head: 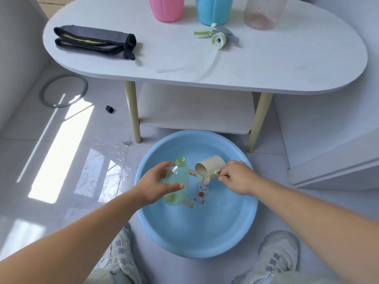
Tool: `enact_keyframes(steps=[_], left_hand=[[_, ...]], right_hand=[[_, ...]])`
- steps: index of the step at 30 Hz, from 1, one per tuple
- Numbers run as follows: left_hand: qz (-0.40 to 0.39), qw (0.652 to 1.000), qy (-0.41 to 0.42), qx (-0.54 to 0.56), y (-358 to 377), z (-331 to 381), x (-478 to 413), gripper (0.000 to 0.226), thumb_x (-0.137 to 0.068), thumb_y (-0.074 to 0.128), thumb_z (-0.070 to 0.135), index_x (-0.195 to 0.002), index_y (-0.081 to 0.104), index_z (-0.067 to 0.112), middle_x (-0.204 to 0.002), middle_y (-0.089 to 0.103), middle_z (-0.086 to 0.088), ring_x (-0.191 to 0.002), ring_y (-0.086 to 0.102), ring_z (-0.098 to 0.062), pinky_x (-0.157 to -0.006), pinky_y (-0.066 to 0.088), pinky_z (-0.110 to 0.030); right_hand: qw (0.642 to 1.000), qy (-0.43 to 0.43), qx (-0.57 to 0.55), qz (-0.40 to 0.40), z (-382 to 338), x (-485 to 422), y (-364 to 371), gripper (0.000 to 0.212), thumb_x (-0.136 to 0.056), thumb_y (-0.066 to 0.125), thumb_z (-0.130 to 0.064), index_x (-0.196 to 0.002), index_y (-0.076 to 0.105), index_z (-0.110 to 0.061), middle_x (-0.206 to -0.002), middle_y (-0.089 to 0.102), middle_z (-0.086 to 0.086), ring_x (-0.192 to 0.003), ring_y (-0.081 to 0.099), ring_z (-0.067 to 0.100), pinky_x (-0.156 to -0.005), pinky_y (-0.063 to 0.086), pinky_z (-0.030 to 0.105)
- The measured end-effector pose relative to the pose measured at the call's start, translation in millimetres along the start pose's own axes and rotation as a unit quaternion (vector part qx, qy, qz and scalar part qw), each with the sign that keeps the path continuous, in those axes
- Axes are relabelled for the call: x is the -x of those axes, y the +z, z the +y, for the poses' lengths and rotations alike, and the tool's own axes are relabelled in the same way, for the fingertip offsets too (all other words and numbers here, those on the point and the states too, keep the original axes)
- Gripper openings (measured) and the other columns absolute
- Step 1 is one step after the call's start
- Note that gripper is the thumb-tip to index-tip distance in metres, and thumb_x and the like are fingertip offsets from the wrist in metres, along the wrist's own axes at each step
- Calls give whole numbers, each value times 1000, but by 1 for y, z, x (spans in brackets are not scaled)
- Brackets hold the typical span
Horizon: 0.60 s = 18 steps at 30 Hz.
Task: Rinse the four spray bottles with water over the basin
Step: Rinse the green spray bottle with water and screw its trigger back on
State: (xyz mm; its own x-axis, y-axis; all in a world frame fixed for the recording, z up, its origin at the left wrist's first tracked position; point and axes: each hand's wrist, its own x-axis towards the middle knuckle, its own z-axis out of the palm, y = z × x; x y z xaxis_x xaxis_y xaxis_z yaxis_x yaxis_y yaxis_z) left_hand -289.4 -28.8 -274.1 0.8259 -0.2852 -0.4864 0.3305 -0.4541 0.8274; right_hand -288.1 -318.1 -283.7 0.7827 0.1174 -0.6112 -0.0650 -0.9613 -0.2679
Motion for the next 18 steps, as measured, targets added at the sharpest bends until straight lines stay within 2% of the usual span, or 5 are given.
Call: enact_keyframes(steps=[2,5,9,14,18], left_hand=[[-1,1000,-7,1,1,-6,-2,58,-79,90,14,-126,61,31,-116,74,6,-103,71,-1,-85,56,-18],[0,1000,-20,3,1,-14,-5,59,-78,91,14,-128,63,27,-114,75,3,-104,72,-6,-91,56,-27],[0,1000,-29,11,1,-19,-10,65,-77,91,14,-134,61,23,-114,76,3,-105,73,-7,-90,57,-24],[1,999,-29,15,3,-19,-13,63,-77,92,16,-132,61,26,-114,75,5,-105,72,-5,-90,56,-23],[0,999,-31,21,2,-23,-15,64,-77,92,16,-133,61,25,-115,75,3,-107,72,-8,-92,56,-26]], right_hand=[[1000,-1,14,-3,3,-3,5,34,-98,49,-37,-72,63,-18,-103,53,0,-106,48,31,-98,42,45],[1000,0,17,-8,7,-6,9,40,-99,50,-37,-65,56,-17,-97,50,-1,-103,48,31,-97,42,43],[1000,-7,15,-15,11,-12,13,43,-99,48,-40,-60,46,-23,-95,52,1,-104,51,31,-97,42,44],[1000,-9,21,-20,11,-13,15,43,-100,47,-39,-59,45,-25,-97,54,3,-103,50,31,-98,41,44],[1000,-7,10,-23,8,-11,16,45,-101,46,-37,-58,41,-26,-94,51,3,-102,50,31,-99,40,43]])
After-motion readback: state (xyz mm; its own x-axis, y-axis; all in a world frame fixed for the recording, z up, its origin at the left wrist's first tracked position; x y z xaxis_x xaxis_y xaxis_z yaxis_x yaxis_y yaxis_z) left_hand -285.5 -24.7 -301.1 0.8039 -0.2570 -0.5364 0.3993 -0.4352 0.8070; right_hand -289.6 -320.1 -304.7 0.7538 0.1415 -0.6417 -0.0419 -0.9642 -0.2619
